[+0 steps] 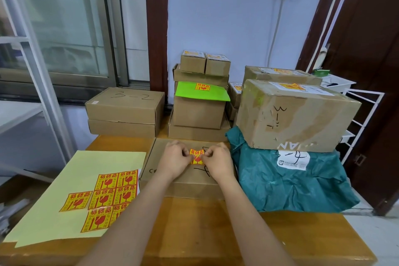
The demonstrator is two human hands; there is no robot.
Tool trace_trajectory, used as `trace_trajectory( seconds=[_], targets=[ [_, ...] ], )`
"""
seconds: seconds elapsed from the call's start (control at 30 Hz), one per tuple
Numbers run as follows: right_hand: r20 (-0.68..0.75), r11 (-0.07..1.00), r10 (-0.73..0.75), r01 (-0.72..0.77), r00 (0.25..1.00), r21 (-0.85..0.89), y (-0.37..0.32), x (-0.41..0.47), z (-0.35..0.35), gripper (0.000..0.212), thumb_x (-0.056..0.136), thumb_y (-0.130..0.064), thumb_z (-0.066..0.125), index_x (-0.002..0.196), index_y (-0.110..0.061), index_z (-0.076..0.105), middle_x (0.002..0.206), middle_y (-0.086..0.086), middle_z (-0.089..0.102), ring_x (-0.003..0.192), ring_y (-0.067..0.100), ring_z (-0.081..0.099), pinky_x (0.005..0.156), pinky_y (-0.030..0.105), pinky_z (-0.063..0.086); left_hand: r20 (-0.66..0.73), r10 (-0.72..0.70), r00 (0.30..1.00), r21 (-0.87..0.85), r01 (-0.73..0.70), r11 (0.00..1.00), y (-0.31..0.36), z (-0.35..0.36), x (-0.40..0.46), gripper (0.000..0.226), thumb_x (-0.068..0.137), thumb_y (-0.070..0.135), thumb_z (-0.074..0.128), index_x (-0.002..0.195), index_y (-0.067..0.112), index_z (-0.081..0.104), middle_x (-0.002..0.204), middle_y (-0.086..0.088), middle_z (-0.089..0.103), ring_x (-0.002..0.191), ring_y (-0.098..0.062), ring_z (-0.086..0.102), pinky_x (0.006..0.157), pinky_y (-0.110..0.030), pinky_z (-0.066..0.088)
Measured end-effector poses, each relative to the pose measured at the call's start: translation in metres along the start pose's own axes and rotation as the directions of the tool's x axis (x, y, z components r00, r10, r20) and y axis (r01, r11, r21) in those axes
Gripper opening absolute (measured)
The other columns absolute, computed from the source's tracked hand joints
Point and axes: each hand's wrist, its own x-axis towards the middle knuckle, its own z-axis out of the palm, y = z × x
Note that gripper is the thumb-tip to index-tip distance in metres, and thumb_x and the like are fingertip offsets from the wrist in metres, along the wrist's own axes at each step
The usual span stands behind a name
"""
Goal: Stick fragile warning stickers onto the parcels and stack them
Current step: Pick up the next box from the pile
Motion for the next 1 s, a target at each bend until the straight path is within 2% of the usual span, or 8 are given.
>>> trace_trajectory(
  seconds=[0.3, 0.47, 0.57, 0.67, 0.77, 0.83, 0.93, 1.0],
  targets=[
    [0.003, 0.999, -0.009, 0.009, 1.0, -0.043, -0.0024, -0.001, -0.0005, 0.038, 0.086, -0.018, 0.066, 0.059, -0.028, 0.042, 0.107, 0.005, 0.051, 0.107, 0.021, 0.05, 0.093, 0.031, 0.043, 0.02, 0.002, 1.0, 0.007, -0.002, 1.0, -0.0003, -0.0007, 0.0011, 0.027, 0.083, 0.021, 0.07, 0.064, 0.019, 0.05, 0.092, 0.0, 0.051, 0.096, -0.014, 0.042, 0.082, -0.024, 0.034],
    [0.019, 0.997, 0.008, -0.007, 1.0, -0.072, -0.0052, -0.0027, -0.0006, 0.036, 0.086, -0.019, 0.067, 0.061, -0.026, 0.043, 0.105, 0.003, 0.048, 0.109, 0.021, 0.049, 0.095, 0.034, 0.043, 0.011, -0.007, 1.0, 0.023, 0.007, 1.0, 0.0015, -0.0001, 0.0007, 0.03, 0.081, 0.02, 0.071, 0.06, 0.018, 0.05, 0.089, -0.001, 0.051, 0.097, -0.016, 0.042, 0.087, -0.031, 0.038],
    [0.02, 0.998, -0.004, 0.005, 1.0, -0.064, -0.0052, -0.0026, -0.0012, 0.008, 0.086, -0.02, 0.067, 0.089, -0.015, 0.061, 0.113, 0.006, 0.051, 0.111, 0.023, 0.049, 0.094, 0.035, 0.044, -0.009, -0.032, 0.999, 0.034, 0.032, 0.999, 0.0021, 0.0, 0.0005, 0.034, 0.081, 0.021, 0.071, 0.057, 0.019, 0.047, 0.087, 0.0, 0.049, 0.096, -0.015, 0.04, 0.088, -0.034, 0.039],
    [-0.009, 0.996, -0.03, 0.029, 0.999, -0.08, -0.0035, -0.0017, -0.0004, 0.032, 0.09, -0.012, 0.06, 0.121, -0.011, 0.056, 0.121, 0.008, 0.054, 0.115, 0.024, 0.047, 0.095, 0.037, 0.045, -0.043, -0.04, 0.998, 0.039, 0.041, 0.998, 0.0023, 0.0001, 0.0005, 0.034, 0.084, 0.015, 0.066, 0.06, 0.019, 0.042, 0.085, 0.0, 0.046, 0.094, -0.019, 0.042, 0.08, -0.028, 0.036],
    [-0.065, 0.999, -0.023, 0.02, 0.998, -0.048, -0.0024, -0.0012, 0.001, 0.032, 0.091, -0.002, 0.051, 0.122, -0.008, 0.057, 0.121, 0.013, 0.057, 0.114, 0.026, 0.05, 0.095, 0.038, 0.046, -0.064, -0.037, 0.997, 0.021, 0.038, 0.999, 0.0001, -0.0003, 0.0013, 0.033, 0.087, 0.009, 0.06, 0.063, 0.02, 0.04, 0.082, 0.001, 0.046, 0.091, -0.021, 0.045, 0.073, -0.025, 0.032],
    [-0.058, 0.999, -0.006, 0.003, 0.998, -0.047, -0.0013, -0.0008, 0.0012, 0.03, 0.092, -0.006, 0.051, 0.122, -0.006, 0.057, 0.121, 0.013, 0.057, 0.115, 0.026, 0.049, 0.096, 0.038, 0.045, -0.058, -0.034, 0.998, -0.014, 0.033, 0.999, -0.0021, 0.0004, 0.0018, 0.027, 0.086, 0.008, 0.061, 0.068, 0.019, 0.044, 0.083, 0.0, 0.049, 0.09, -0.022, 0.048, 0.072, -0.026, 0.036],
    [-0.005, 0.995, -0.002, 0.002, 1.0, -0.101, -0.0016, -0.0012, -0.0002, 0.044, 0.091, -0.03, 0.059, 0.13, -0.009, 0.052, 0.128, 0.008, 0.053, 0.122, 0.025, 0.041, 0.101, 0.037, 0.04, -0.018, -0.034, 0.999, -0.066, 0.032, 0.997, -0.0027, 0.0004, 0.0024, 0.013, 0.082, 0.01, 0.064, 0.086, 0.013, 0.052, 0.093, -0.001, 0.053, 0.098, -0.023, 0.049, 0.079, -0.029, 0.042],
    [0.034, 0.988, -0.015, 0.02, 0.999, -0.154, -0.0022, -0.0012, -0.0004, 0.054, 0.087, -0.039, 0.063, 0.132, -0.012, 0.049, 0.131, 0.006, 0.05, 0.125, 0.025, 0.038, 0.103, 0.038, 0.037, 0.065, -0.032, 0.997, -0.069, 0.037, 0.997, -0.0019, -0.0012, 0.003, 0.034, 0.08, 0.017, 0.07, 0.109, 0.012, 0.054, 0.109, -0.001, 0.052, 0.109, -0.02, 0.046, 0.09, -0.032, 0.043]
  ],
)
